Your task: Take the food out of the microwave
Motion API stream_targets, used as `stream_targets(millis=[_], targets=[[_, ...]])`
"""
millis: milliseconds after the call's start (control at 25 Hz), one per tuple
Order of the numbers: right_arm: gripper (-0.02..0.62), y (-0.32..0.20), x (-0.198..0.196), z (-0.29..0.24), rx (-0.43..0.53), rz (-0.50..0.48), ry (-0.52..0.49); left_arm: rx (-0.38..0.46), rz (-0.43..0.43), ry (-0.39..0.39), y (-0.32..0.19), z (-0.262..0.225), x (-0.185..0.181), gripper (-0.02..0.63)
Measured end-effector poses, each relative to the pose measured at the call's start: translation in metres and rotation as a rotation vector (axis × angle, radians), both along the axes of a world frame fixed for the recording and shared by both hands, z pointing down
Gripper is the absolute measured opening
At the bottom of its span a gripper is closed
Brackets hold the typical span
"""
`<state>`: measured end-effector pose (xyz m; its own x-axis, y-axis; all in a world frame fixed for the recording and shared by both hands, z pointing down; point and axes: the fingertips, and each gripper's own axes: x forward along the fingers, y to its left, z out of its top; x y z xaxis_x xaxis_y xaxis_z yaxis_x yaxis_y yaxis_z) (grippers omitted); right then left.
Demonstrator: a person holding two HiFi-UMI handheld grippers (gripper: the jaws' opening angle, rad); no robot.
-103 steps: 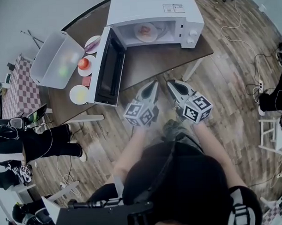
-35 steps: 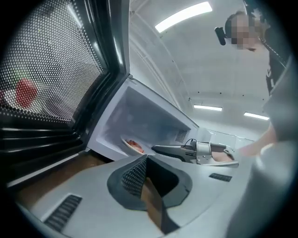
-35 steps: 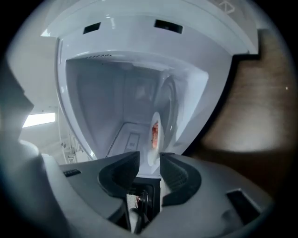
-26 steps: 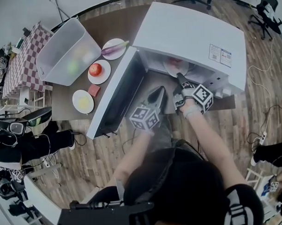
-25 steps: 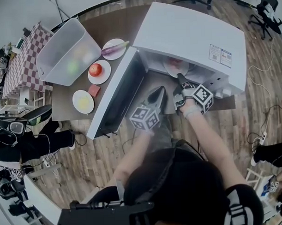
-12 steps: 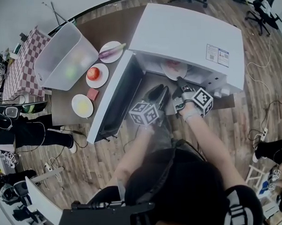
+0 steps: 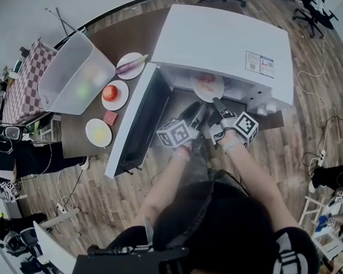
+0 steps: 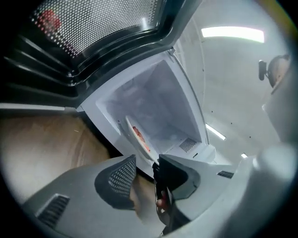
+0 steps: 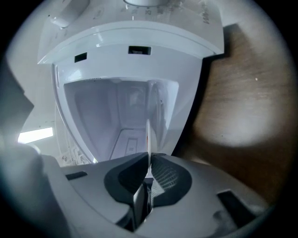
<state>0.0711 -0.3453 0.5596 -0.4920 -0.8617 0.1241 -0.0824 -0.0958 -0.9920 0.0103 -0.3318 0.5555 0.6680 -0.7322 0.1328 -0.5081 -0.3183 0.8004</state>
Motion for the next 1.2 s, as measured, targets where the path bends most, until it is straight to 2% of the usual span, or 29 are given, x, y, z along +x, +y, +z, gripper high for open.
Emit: stream_targets(millis=[400,720,880,1200], targets=[[0.02,0.013,0.003,0.003,-0.011,0.0,-0.012,-0.075,-0.018,0.149,-0.005,0.002,0.005,0.142],[0.02,0.017,0.001,0.0,0.002,-0.002,-0.015,-0.091,-0.018,0.181,-0.007,0.0,0.011,0.128],[0.017,0.018,0.0,0.002,-0.006,-0.005,-0.014,-0.092,-0.029,0.202,-0.006,-0.002,0.012,0.069],[0.018,0.018,0.001,0.005,-0.006,-0.02,0.017,-0.129,-0.038,0.249,-0.006,0.0,0.014,0.044]])
